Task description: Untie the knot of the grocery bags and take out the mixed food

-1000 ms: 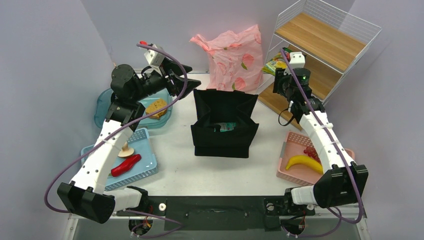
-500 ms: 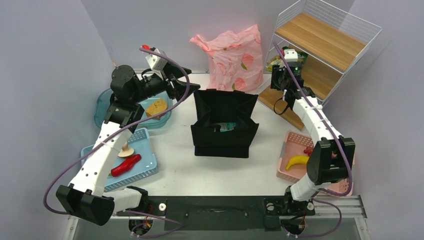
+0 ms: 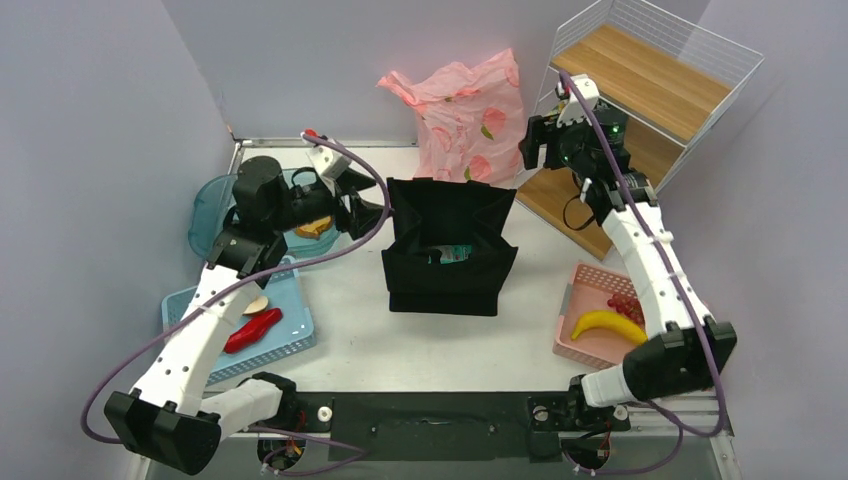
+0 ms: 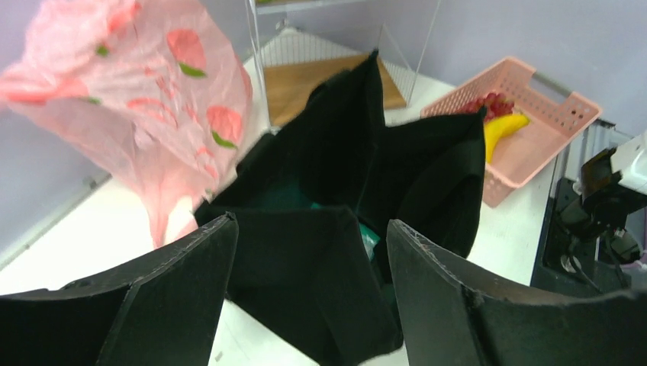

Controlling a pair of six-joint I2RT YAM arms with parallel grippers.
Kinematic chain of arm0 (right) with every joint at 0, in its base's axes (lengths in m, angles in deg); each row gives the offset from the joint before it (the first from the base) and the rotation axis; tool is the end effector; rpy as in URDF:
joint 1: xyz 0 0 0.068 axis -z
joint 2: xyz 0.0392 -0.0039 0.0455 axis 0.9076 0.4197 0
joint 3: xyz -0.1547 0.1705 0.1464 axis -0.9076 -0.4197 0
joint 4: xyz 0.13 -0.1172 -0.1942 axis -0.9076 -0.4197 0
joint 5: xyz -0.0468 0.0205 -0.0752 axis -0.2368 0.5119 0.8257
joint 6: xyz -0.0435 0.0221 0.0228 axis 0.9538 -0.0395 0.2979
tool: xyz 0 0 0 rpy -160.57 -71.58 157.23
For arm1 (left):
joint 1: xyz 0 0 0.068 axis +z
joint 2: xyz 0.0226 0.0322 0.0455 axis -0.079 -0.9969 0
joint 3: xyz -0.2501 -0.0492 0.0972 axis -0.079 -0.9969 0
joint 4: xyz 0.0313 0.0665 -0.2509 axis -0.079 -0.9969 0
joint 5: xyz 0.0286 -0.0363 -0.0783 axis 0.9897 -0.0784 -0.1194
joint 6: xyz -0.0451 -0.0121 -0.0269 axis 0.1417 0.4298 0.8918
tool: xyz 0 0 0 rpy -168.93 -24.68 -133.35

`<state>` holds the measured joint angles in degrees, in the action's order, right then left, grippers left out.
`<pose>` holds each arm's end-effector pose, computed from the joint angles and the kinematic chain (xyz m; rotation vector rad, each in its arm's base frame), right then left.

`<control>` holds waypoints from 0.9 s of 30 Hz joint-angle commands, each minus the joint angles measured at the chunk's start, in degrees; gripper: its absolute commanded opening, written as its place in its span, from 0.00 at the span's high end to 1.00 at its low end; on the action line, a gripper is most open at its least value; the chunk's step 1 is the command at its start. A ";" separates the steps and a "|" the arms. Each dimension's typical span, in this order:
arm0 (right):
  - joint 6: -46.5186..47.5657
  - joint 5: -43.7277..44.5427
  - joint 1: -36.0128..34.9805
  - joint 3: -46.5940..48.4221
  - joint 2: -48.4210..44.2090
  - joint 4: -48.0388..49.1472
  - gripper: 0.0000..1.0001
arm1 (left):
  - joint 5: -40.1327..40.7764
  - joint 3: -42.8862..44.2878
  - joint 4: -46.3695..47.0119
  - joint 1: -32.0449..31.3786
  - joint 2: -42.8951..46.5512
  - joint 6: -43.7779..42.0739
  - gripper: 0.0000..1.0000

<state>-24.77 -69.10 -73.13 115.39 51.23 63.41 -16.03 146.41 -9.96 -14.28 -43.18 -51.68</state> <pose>0.3408 0.0544 0.4029 -0.2460 1.8747 0.2873 0.2252 -0.1020 0.4288 0.8205 1.4732 -0.8497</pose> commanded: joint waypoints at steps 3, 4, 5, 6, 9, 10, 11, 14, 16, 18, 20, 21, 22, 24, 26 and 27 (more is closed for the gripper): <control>8.81 -18.35 -7.79 -1.08 -13.20 -8.97 0.29 | 8.68 -5.14 -10.05 -5.27 2.34 -7.92 0.31; 11.55 -19.03 -10.36 -1.49 -14.64 -11.15 0.31 | 9.79 -5.86 -10.48 -6.15 2.20 -8.36 0.31; 12.85 -19.01 -11.71 -1.65 -15.23 -12.24 0.33 | 11.48 -6.24 -10.69 -7.58 2.12 -8.57 0.31; 15.15 -18.40 -14.70 -2.07 -15.98 -14.14 0.34 | 12.07 -7.10 -10.69 -8.27 2.13 -8.80 0.31; 18.42 -15.85 -20.50 -3.42 -16.74 -16.62 0.45 | 12.47 -9.47 -10.74 -10.47 2.38 -10.51 0.42; 19.79 -14.51 -23.12 -4.21 -16.72 -17.34 0.49 | 12.04 -10.55 -11.53 -10.82 2.74 -12.00 0.48; 20.18 -13.80 -24.28 -4.67 -16.77 -17.58 0.51 | 11.04 -11.05 -12.09 -11.52 3.05 -12.98 0.60; 20.71 -11.85 -28.80 -7.18 -16.56 -18.31 0.58 | 9.15 -14.82 -12.42 -13.31 6.73 -15.96 0.79; 21.12 -10.69 -31.08 -9.28 -16.27 -18.65 0.61 | 8.88 -17.40 -11.23 -14.32 9.54 -16.88 0.88; 21.64 -9.56 -33.50 -11.04 -15.95 -19.23 0.62 | 9.68 -19.11 -10.52 -15.52 11.61 -17.37 0.97; 22.55 -7.42 -35.95 -13.05 -15.69 -19.76 0.63 | 9.69 -19.91 -11.11 -16.61 12.99 -18.44 1.00; 23.81 -6.14 -37.13 -13.80 -15.70 -20.50 0.63 | 9.46 -20.41 -11.98 -16.87 13.54 -18.88 1.00; 24.83 -5.49 -37.53 -15.44 -15.81 -21.14 0.63 | 9.12 -20.77 -12.45 -17.40 14.74 -19.87 1.00; 28.38 -3.38 -38.27 -18.34 -16.43 -23.23 0.59 | 9.02 -22.70 -13.23 -18.16 17.42 -21.06 1.00; 31.62 -1.69 -38.48 -22.32 -18.11 -24.87 0.47 | 9.56 -25.21 -13.27 -18.95 20.78 -21.19 1.00; 33.73 -1.06 -38.71 -25.37 -19.84 -25.45 0.43 | 9.84 -26.85 -12.76 -19.23 21.91 -20.96 1.00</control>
<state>0.98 -75.68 -111.51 96.46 35.45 42.52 -5.82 123.15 -21.85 -32.20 -26.94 -70.37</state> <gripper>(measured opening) 0.496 0.009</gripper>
